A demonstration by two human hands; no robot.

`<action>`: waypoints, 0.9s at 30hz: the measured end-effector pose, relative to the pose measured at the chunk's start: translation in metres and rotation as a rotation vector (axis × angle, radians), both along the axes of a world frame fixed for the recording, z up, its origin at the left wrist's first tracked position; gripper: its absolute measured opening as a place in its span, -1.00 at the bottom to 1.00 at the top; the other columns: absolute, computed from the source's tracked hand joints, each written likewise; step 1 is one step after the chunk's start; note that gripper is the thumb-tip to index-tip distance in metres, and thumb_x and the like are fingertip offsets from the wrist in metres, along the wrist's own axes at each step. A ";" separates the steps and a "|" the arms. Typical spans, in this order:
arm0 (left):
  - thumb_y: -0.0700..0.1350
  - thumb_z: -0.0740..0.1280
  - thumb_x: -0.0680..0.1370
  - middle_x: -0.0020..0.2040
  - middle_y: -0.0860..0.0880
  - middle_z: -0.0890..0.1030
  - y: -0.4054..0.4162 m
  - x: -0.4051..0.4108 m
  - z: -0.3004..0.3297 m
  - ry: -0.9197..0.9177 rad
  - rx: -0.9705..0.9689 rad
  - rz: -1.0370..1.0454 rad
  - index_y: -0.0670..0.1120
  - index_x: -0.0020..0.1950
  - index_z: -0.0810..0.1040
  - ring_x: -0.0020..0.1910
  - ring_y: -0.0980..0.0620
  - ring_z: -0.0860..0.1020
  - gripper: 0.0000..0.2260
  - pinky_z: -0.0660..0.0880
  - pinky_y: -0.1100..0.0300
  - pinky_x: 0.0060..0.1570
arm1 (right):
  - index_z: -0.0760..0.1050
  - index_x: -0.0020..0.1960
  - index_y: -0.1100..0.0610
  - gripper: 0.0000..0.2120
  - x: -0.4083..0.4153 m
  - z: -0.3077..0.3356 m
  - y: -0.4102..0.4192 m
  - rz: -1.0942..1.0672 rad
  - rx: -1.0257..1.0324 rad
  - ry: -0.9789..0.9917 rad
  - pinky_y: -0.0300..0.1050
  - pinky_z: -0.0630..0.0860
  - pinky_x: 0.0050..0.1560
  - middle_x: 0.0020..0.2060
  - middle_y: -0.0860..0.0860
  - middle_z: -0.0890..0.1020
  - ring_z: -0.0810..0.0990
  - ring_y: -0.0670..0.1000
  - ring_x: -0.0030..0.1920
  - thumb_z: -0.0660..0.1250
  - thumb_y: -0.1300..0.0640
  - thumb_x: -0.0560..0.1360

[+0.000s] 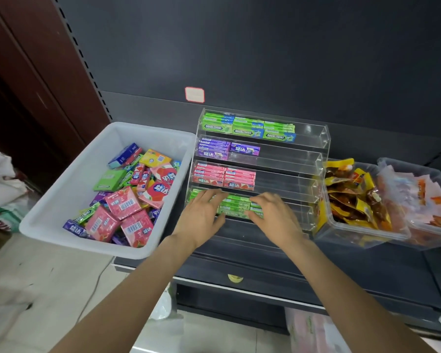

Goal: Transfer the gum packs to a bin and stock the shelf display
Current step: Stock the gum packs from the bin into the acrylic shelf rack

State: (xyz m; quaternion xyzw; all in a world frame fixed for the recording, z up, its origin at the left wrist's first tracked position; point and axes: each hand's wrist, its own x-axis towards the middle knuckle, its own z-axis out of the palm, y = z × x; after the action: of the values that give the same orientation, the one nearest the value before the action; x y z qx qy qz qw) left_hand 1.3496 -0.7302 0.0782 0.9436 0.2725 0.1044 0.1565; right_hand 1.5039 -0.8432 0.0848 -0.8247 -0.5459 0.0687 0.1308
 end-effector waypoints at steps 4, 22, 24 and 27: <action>-0.16 0.30 0.53 0.15 -0.10 0.55 0.021 -0.036 0.027 -0.244 0.008 0.133 -0.13 0.26 0.49 0.12 -0.08 0.50 -0.70 0.50 0.04 0.07 | 0.45 0.31 0.08 -0.64 -0.033 0.019 0.029 0.023 0.129 0.149 -0.09 0.38 0.23 0.23 -0.03 0.50 0.41 -0.01 0.27 0.22 -0.04 0.57; -0.15 0.26 0.56 0.38 -0.15 0.38 0.230 -0.174 0.012 0.063 -0.305 0.257 -0.12 0.41 0.35 0.32 -0.13 0.39 -0.59 0.23 0.21 0.27 | 0.31 0.43 0.14 -0.53 -0.176 0.012 0.234 -0.011 -0.010 0.284 -0.01 0.32 0.33 0.35 0.09 0.41 0.36 0.10 0.35 0.26 0.08 0.55; -0.11 0.25 0.57 0.47 -0.11 0.25 0.235 -0.170 0.002 0.143 -0.336 0.199 -0.10 0.48 0.24 0.41 -0.11 0.29 -0.52 0.20 0.17 0.38 | 0.21 0.48 0.12 -0.47 -0.179 0.003 0.241 -0.034 -0.089 0.285 -0.02 0.23 0.40 0.41 0.09 0.33 0.28 0.09 0.41 0.25 0.09 0.56; -0.08 0.26 0.56 0.52 -0.07 0.13 0.236 -0.166 -0.008 0.193 -0.349 0.140 -0.09 0.51 0.15 0.48 -0.06 0.16 -0.45 0.15 0.12 0.45 | 0.13 0.51 0.09 -0.41 -0.180 -0.006 0.249 -0.048 -0.152 0.224 -0.05 0.12 0.43 0.46 0.06 0.27 0.20 0.06 0.45 0.27 0.09 0.55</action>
State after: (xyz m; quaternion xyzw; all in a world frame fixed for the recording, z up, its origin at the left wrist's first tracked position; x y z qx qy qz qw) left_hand 1.1836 -0.4937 0.0698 0.8866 0.3650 -0.0246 0.2830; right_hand 1.3242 -0.5946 0.0792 -0.8322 -0.5013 0.1985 0.1295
